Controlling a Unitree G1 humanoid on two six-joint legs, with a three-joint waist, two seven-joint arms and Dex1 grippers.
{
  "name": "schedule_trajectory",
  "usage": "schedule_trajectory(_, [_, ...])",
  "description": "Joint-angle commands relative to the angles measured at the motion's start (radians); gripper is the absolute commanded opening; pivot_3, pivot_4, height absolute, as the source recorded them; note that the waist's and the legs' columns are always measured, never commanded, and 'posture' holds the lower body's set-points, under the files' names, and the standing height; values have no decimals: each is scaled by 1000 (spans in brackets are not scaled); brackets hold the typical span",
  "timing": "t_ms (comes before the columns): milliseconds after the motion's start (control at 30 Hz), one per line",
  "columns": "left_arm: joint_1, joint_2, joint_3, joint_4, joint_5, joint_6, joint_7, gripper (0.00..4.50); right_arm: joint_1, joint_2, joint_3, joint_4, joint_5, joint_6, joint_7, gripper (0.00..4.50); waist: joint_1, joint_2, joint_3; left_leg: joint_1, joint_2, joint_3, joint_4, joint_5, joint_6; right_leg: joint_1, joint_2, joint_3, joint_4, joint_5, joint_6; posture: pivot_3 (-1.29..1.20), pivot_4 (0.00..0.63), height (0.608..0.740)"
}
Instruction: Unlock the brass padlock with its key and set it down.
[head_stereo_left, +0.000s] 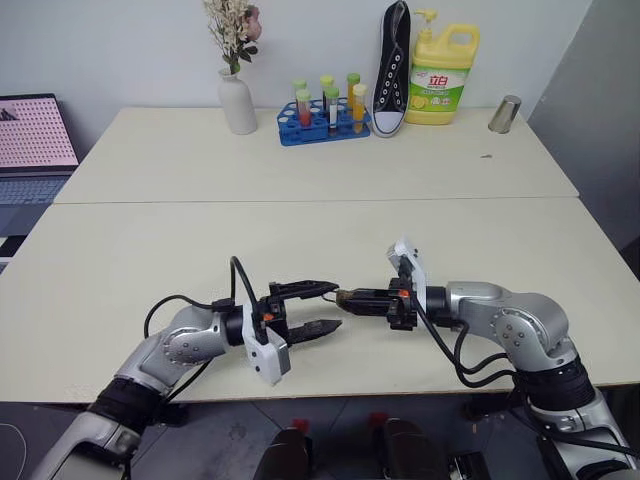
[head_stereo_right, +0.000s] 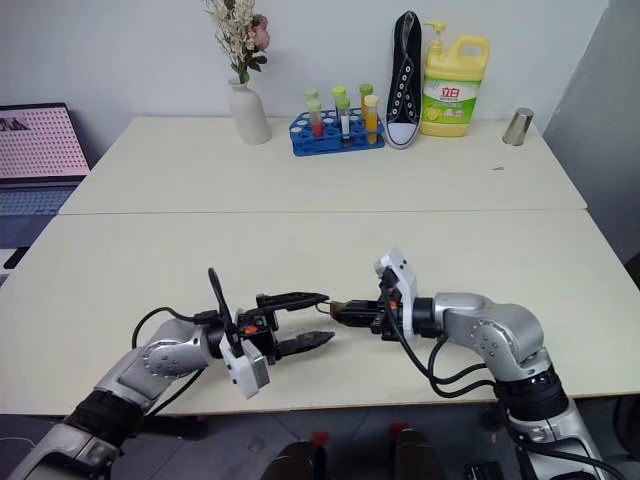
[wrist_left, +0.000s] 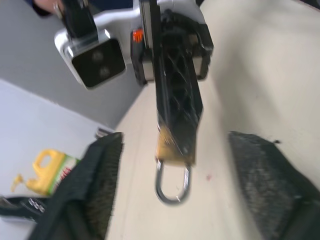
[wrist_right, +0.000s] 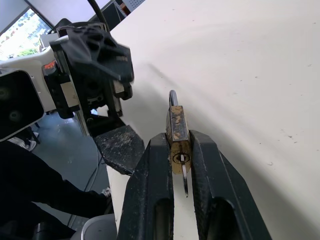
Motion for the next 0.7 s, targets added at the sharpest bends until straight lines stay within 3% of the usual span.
schedule_trajectory(33, [26,7,32,-18,-155,148,-72,4500,-13,-20,-27,-46,-9,-36,22,122,0,0,0,0,0,0,0,0,0,0,0,0,0,0,0,0,150,740])
schedule_trajectory(100, [35,-6,39,-30,-215,226,-115,4500,-10,-27,-25,-55,-15,-43,31,122,0,0,0,0,0,0,0,0,0,0,0,0,0,0,0,0,150,740])
schedule_trajectory(200, [25,-48,36,-88,-381,530,-196,3896,-9,-36,-19,-83,-14,-48,46,122,-1,0,0,0,0,0,0,0,0,0,0,0,0,0,0,0,150,740])
schedule_trajectory(367, [4,-111,80,-242,-611,944,-239,2286,-6,-39,-13,-105,-17,-48,54,122,-1,0,0,0,0,-1,0,0,0,0,0,-1,0,0,0,0,150,740])
schedule_trajectory(600, [6,-144,139,-339,-687,1161,-273,16,-1,-43,-10,-113,-21,-50,56,122,-1,0,0,0,0,0,0,0,0,0,1,0,0,0,0,0,150,740])
schedule_trajectory(700, [21,-138,154,-369,-688,1211,-298,0,0,-43,-8,-113,-23,-52,57,122,0,0,0,0,0,0,0,0,0,0,1,0,0,0,0,0,150,740])
